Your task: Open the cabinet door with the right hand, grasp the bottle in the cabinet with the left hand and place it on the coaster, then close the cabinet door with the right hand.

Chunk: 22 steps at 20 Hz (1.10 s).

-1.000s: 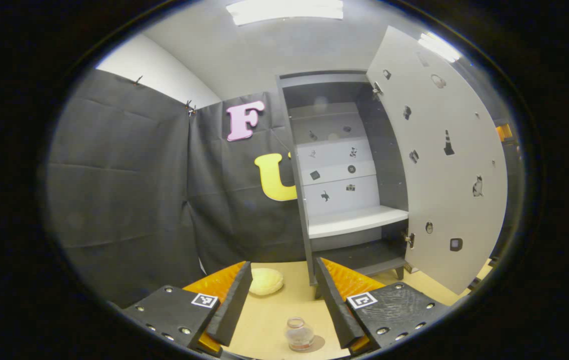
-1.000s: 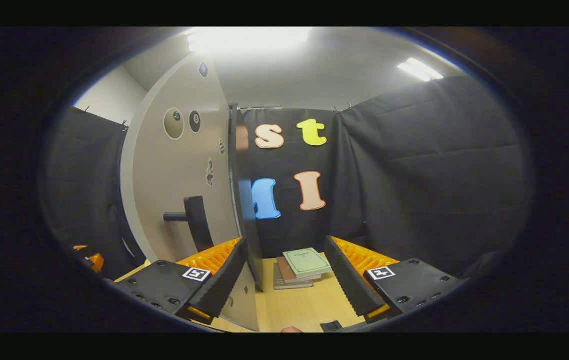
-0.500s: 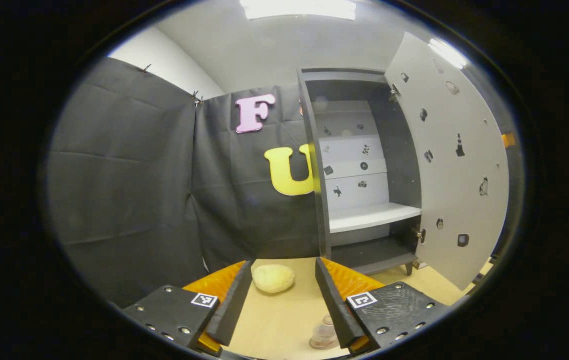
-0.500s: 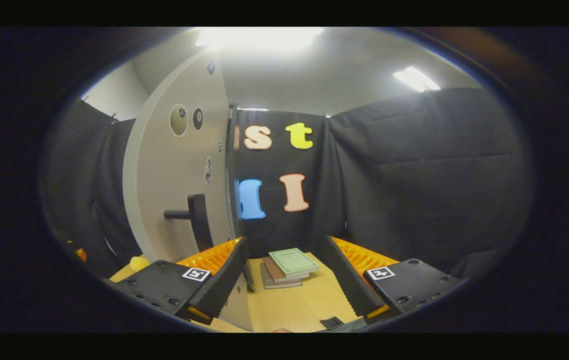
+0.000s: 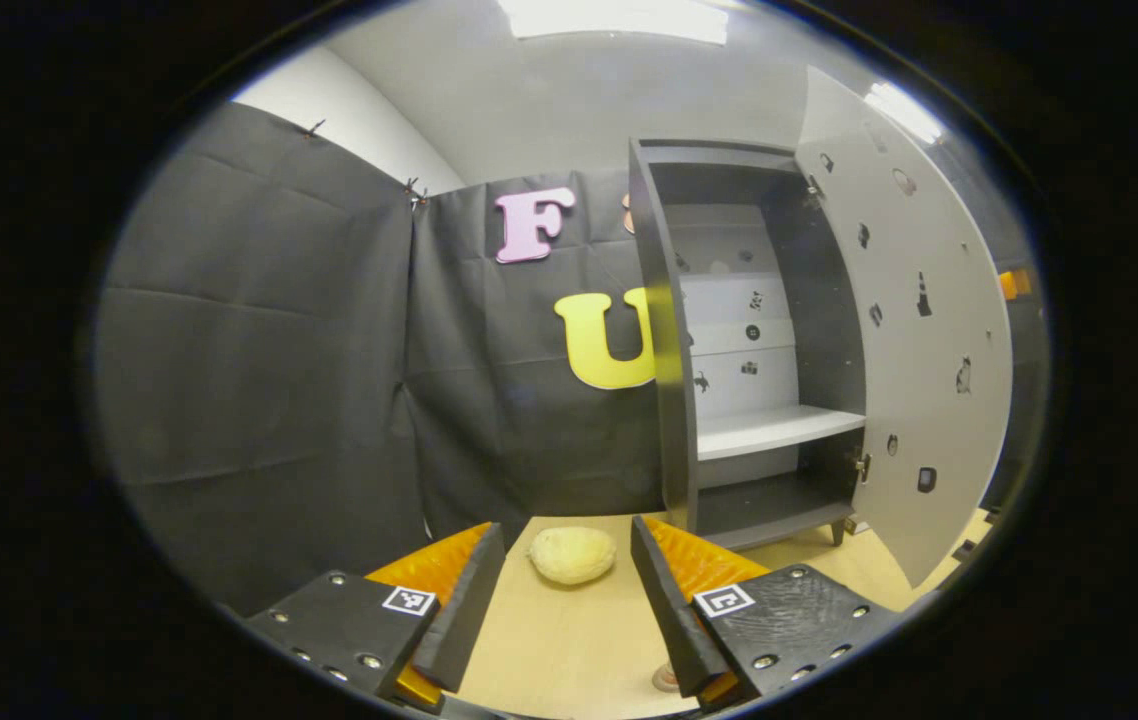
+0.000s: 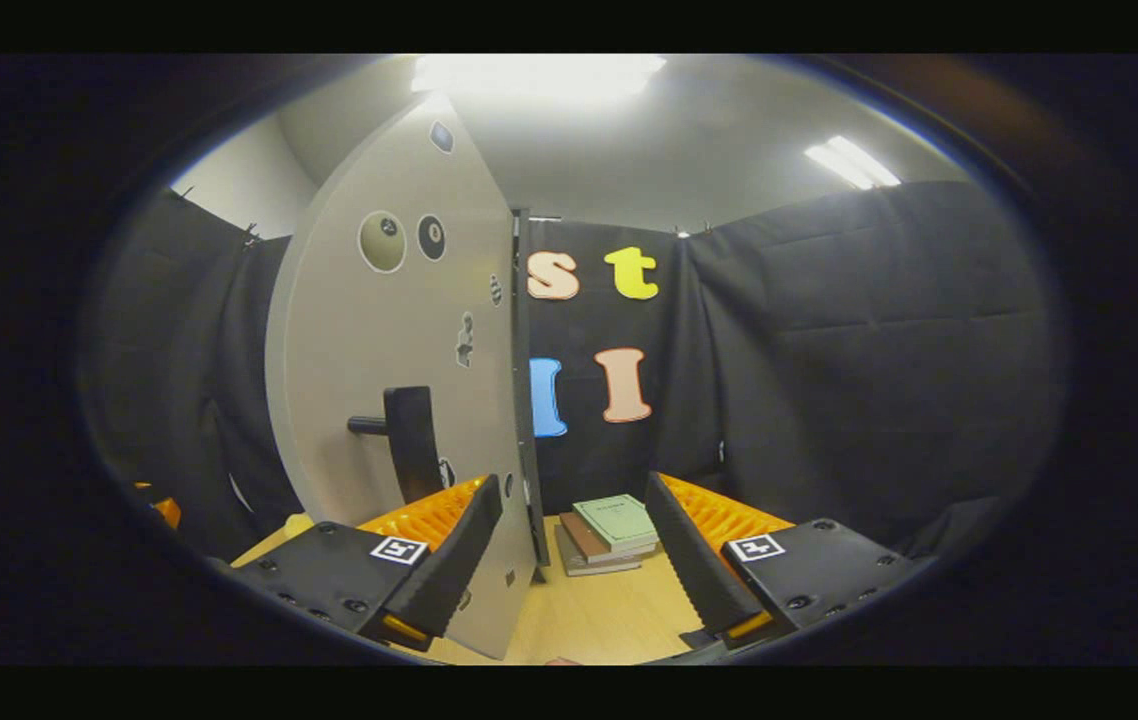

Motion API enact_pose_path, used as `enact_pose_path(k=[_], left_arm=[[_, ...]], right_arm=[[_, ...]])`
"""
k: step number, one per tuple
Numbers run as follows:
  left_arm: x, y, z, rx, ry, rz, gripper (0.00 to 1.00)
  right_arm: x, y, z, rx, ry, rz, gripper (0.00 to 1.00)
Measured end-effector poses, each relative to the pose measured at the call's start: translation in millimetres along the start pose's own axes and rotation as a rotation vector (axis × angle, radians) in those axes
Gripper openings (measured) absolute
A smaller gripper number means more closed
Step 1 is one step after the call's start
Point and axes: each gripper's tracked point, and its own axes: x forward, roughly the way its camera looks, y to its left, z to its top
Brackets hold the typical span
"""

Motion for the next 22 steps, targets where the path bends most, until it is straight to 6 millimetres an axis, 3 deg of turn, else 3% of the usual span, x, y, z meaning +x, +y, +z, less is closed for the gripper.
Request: enact_pose_path(k=[7,8,17,19,22], left_arm=[[-10.5,37.2,-5.5,-0.009,-0.001,0.028,0.76],[-12.1,41.9,-6.5,-0.009,-0.001,0.033,0.76],[-24.8,78.1,-5.9,-0.002,-0.025,0.074,0.76],[-22.1,78.7,-3.5,-0.006,-0.028,0.081,0.76],[-22.7,72.8,-2.6,-0.019,-0.03,0.067,0.76]], right_arm=[[1.7,50.8,-0.9,-0.008,-0.004,0.036,0.87],[4.3,62.3,-1.2,-0.007,-0.004,0.048,0.93],[33.0,163.1,-4.2,-0.014,-0.01,0.178,0.89],[30.8,168.4,1.7,-0.048,-0.038,0.169,0.97],[17.5,176.3,1.9,-0.05,-0.065,0.199,0.97]])
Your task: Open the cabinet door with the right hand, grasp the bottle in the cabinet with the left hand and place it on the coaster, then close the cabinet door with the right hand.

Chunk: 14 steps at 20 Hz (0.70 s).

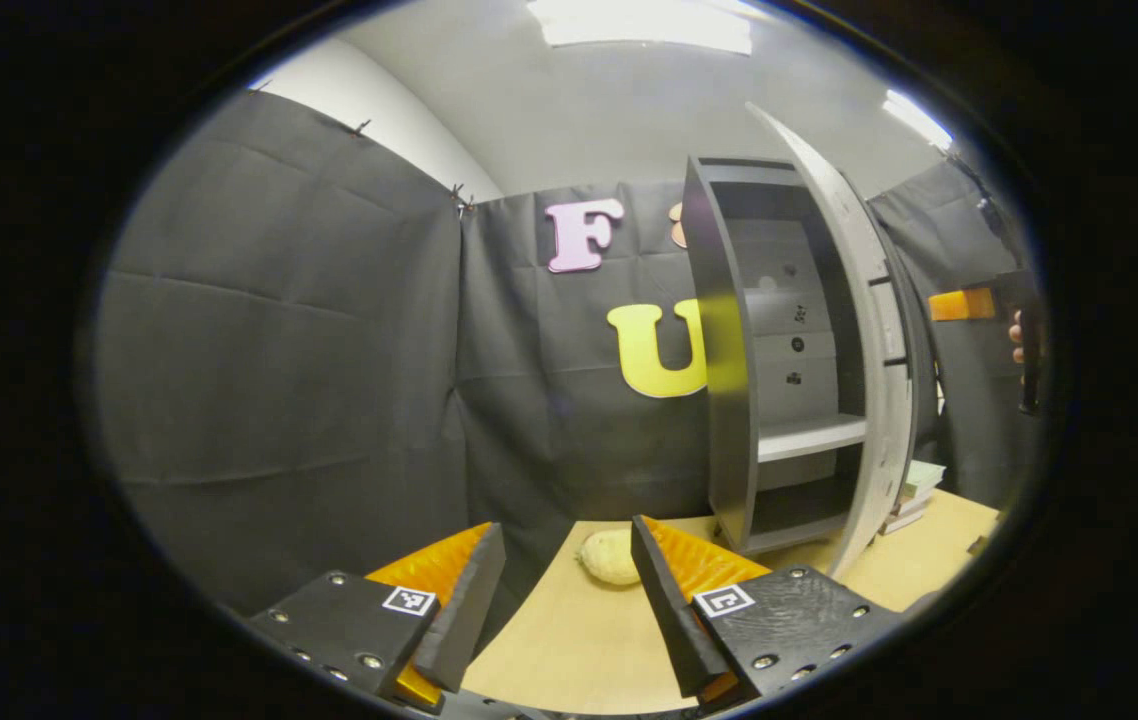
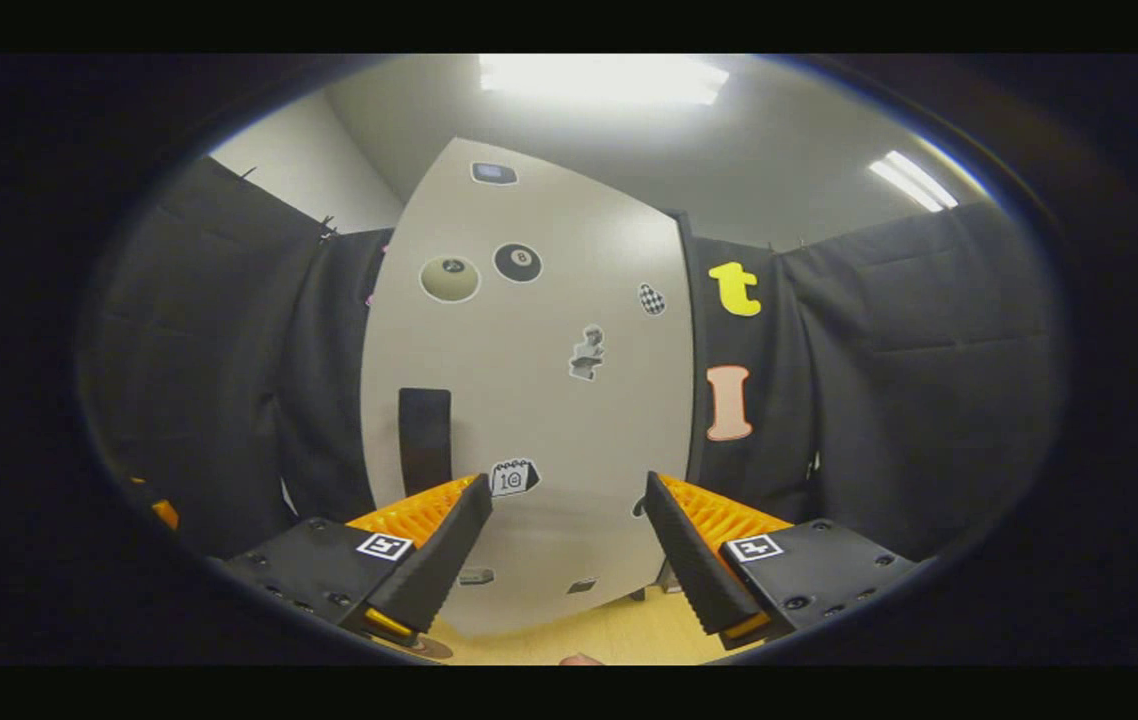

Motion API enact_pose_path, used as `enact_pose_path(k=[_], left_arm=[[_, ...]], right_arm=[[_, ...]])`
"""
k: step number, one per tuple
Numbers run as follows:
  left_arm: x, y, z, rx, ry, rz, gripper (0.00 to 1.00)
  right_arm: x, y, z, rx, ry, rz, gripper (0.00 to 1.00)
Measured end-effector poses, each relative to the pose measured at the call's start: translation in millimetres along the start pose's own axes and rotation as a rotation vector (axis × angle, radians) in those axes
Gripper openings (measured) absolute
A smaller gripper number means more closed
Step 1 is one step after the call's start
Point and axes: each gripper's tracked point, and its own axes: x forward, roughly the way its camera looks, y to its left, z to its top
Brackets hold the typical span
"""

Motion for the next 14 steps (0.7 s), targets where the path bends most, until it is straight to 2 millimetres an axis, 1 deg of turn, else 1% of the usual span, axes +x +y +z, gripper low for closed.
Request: enact_pose_path(k=[2,3,4,5,6,8,11,14], left_arm=[[2.4,-3.2,4.7,0.007,-0.004,-0.015,0.76],[4.7,-9.2,9.6,0.015,-0.009,-0.019,0.76],[6.0,-18.3,14.1,0.021,-0.014,-0.021,0.81],[7.4,-30.7,17.5,0.023,-0.018,-0.027,0.81],[7.4,-43.7,20.6,0.02,-0.02,-0.039,0.76],[6.8,-72.9,27.7,0.015,-0.026,-0.065,0.76],[5.8,-113.5,45.7,0.022,-0.043,-0.081,0.76],[1.5,-152.1,62.3,0.028,-0.063,-0.094,0.76]], right_arm=[[-7.4,-2.2,0.4,0.017,-0.01,0.021,0.98],[-13.1,-5.6,0.8,0.023,-0.018,0.032,0.98],[-15.5,-7.1,3.4,0.026,-0.026,0.041,0.98],[-19.0,-10.6,3.8,0.025,-0.031,0.048,0.97],[-24.5,-17.3,1.4,0.025,-0.032,0.055,0.98],[-33.6,-35.6,-4.3,0.02,-0.034,0.06,0.98],[-46.0,-68.2,-11.6,0.015,-0.038,0.056,0.98],[-53.5,-100.1,-17.2,0.044,-0.038,0.059,0.97]])
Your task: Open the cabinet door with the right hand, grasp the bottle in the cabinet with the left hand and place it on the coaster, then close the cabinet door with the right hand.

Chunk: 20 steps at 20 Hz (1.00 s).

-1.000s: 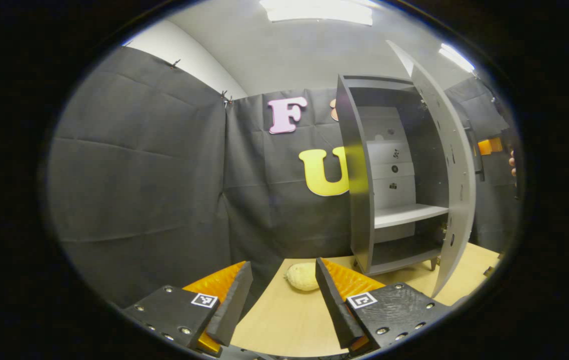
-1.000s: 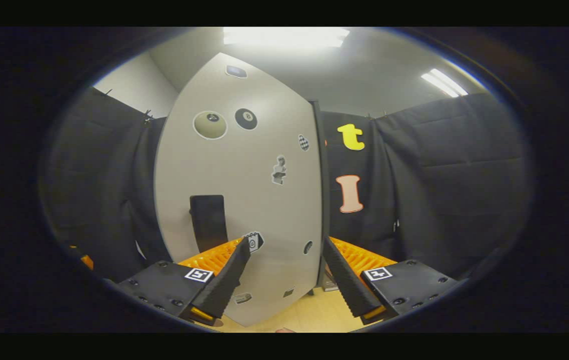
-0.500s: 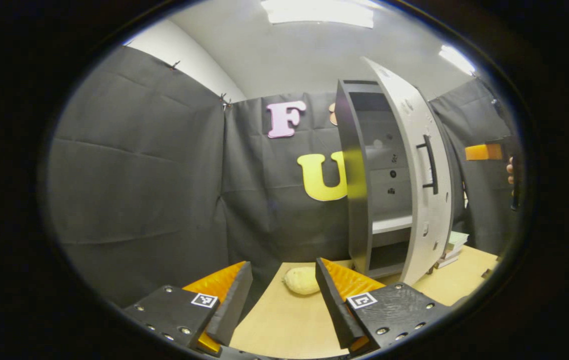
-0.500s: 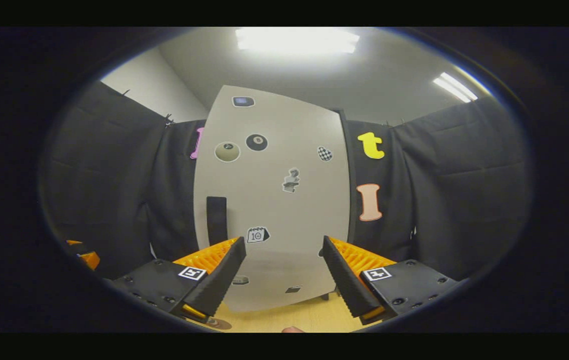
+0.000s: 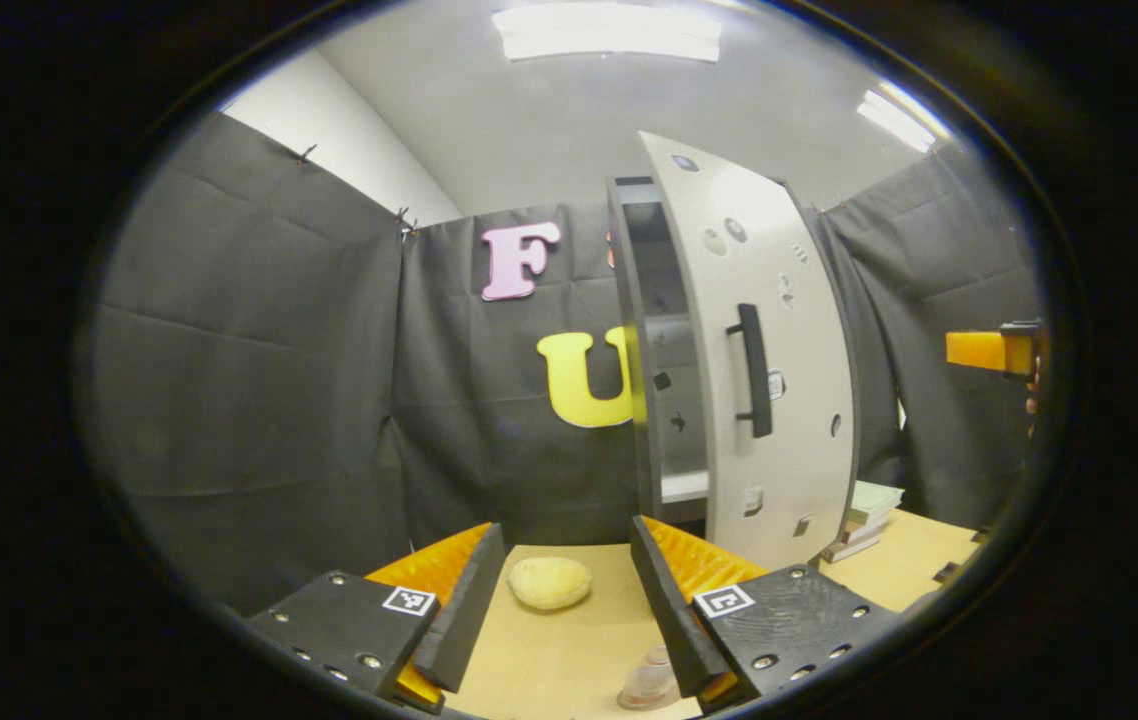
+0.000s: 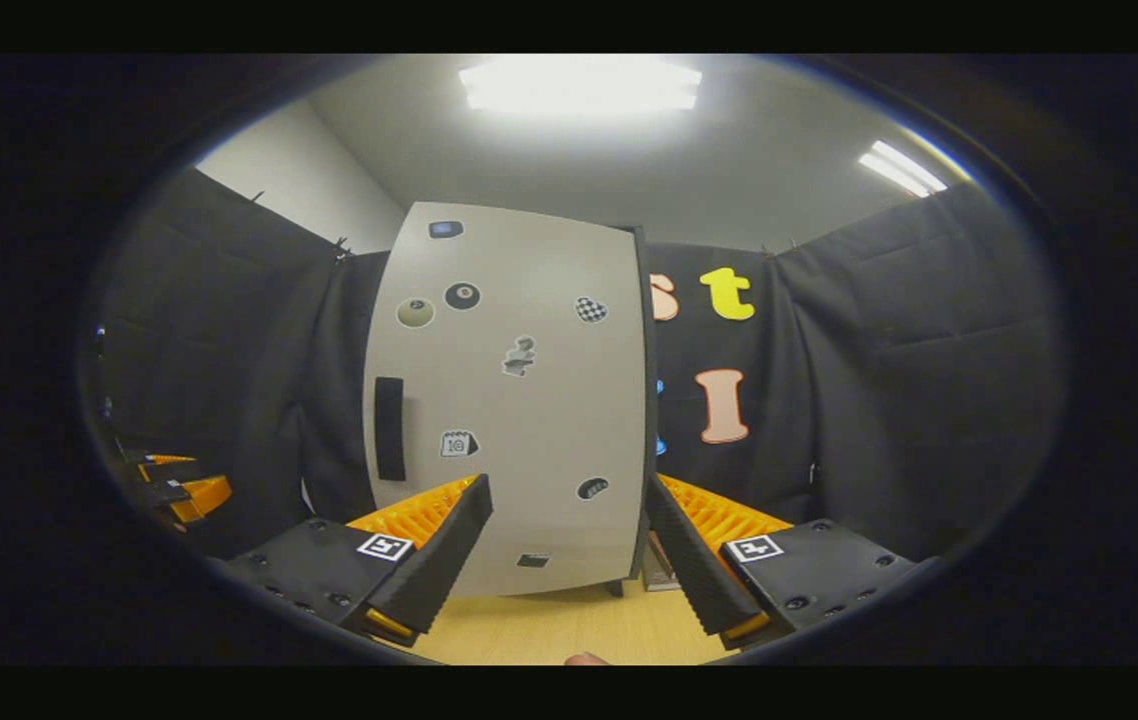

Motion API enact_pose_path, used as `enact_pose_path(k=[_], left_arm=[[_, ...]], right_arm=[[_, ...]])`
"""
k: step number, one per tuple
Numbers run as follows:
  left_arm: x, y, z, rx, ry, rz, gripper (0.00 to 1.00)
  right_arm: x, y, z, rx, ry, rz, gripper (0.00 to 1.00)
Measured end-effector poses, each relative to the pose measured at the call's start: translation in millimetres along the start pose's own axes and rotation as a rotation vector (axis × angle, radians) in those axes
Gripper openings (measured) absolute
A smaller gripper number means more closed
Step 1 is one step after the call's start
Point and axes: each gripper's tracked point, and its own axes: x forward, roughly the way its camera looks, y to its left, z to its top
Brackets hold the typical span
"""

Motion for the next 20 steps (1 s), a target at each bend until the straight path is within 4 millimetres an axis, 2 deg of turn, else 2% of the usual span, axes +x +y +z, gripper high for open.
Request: enact_pose_path(k=[4,9,14,20], left_arm=[[-7.8,-40.9,11.4,0.015,-0.012,-0.017,0.76],[-9.3,-75.3,19.3,0.031,-0.017,-0.021,0.76],[-8.6,-91.4,11.6,0.024,-0.005,-0.012,0.76],[-4.3,-95.2,9.0,0.021,-0.003,0.011,0.76]], right_arm=[[-10.8,-32.3,-8.1,0.019,-0.005,-0.006,0.98],[-20.0,-67.5,-22.1,0.024,0.003,-0.021,0.96],[-21.5,-85.0,-39.6,0.027,0.021,-0.029,0.97],[-18.1,-85.9,-44.8,-0.013,0.016,-0.006,0.94]])
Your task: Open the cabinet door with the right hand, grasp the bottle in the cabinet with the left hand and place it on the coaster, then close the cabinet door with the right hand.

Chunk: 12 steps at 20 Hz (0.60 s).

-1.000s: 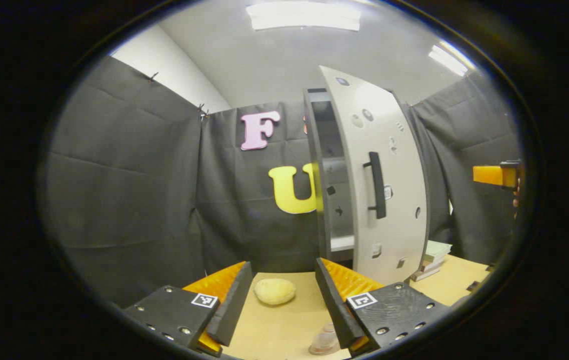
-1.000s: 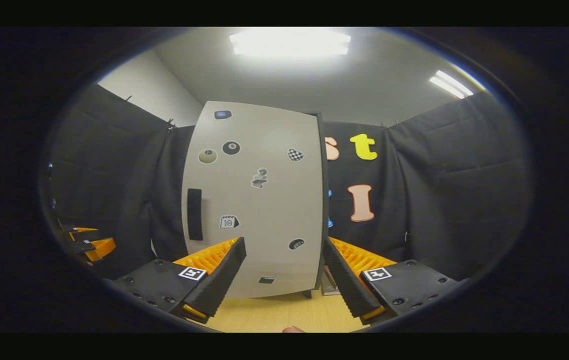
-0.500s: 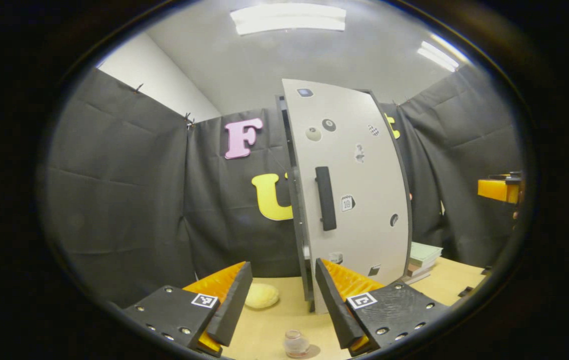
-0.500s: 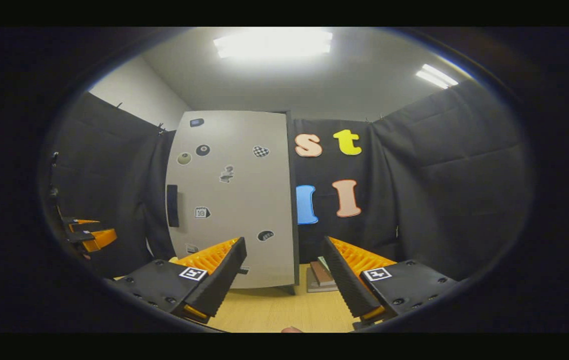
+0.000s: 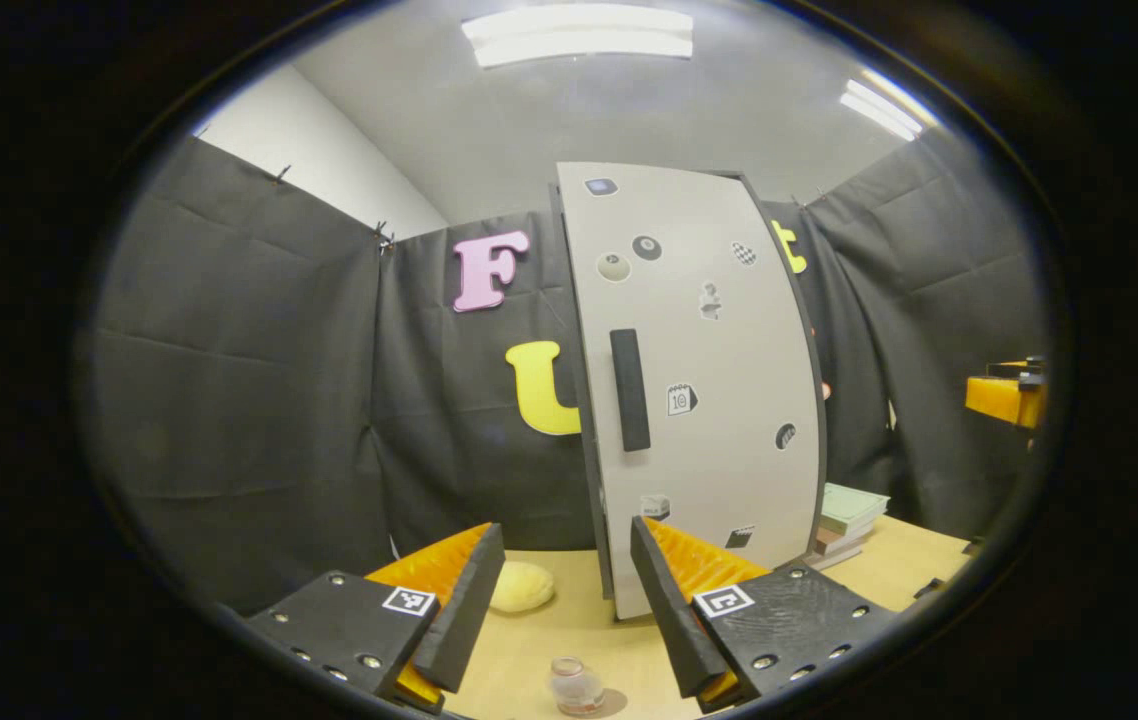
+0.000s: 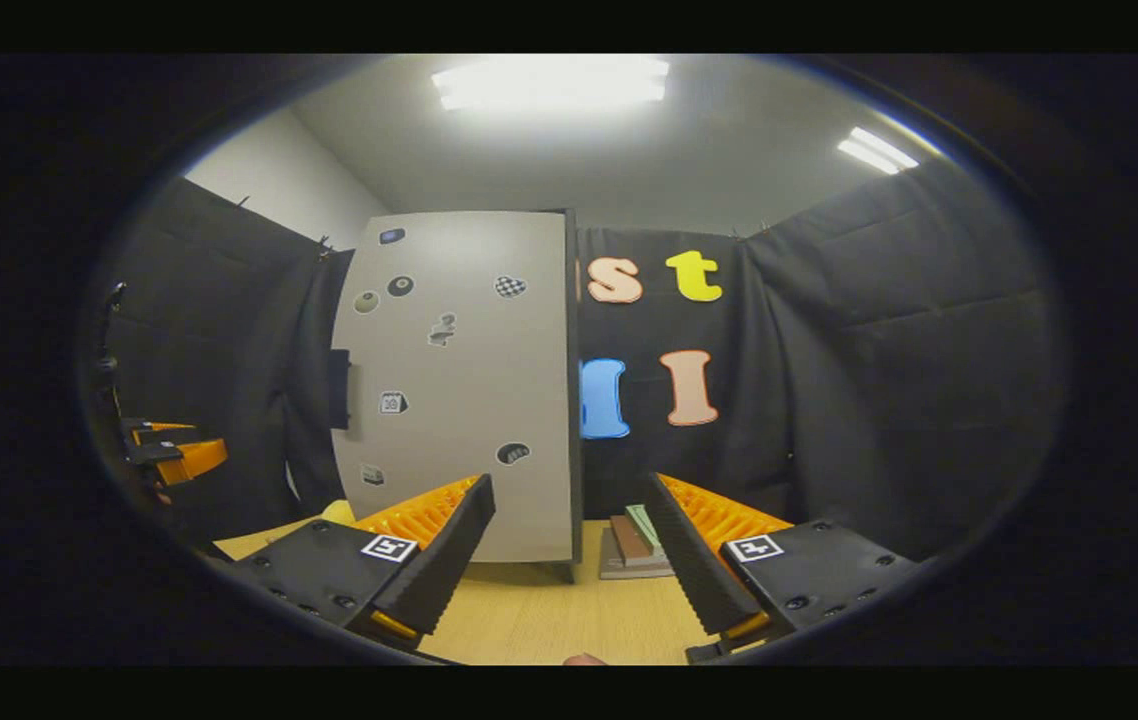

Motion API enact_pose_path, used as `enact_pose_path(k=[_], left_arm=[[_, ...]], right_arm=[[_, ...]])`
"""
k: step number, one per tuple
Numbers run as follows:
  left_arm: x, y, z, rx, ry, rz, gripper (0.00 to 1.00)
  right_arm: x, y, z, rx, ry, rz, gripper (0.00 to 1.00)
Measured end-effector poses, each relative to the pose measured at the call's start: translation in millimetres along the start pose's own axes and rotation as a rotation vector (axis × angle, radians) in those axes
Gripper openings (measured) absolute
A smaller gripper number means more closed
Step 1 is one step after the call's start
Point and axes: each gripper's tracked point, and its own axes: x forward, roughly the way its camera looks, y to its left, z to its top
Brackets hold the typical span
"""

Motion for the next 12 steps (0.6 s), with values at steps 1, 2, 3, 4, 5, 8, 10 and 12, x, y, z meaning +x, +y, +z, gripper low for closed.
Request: enact_pose_path(k=[1,2,3,4,5,8,10,12], left_arm=[[-1.2,-1.6,-1.9,0.0,0.001,0.0,0.76],[-2.1,-2.9,-3.4,0.0,0.002,0.0,0.76],[-0.3,-2.9,-4.4,-0.002,0.002,0.0,0.76],[0.1,-2.6,-4.6,-0.003,0.001,0.002,0.78],[-0.8,-1.4,-4.2,-0.004,0.002,0.004,0.76],[-2.2,0.8,-6.5,-0.01,0.003,0.005,0.76],[0.1,3.5,-8.3,-0.008,0.007,0.006,0.76],[1.9,7.4,-8.9,-0.006,0.007,0.008,0.76]], right_arm=[[0.7,0.7,-0.1,-0.003,-0.001,0.004,0.94],[2.9,1.7,-2.1,-0.005,0.001,0.007,0.94],[3.8,2.4,-3.0,-0.006,0.003,0.012,0.96],[4.7,3.4,-2.9,-0.007,0.002,0.016,0.96],[5.8,4.5,-1.8,-0.006,-0.001,0.02,0.96],[6.1,6.1,-2.2,-0.014,-0.005,0.015,0.96],[7.2,7.1,-2.4,-0.021,-0.008,0.01,0.96],[7.4,9.9,-6.3,-0.021,0.0,0.011,0.96]])
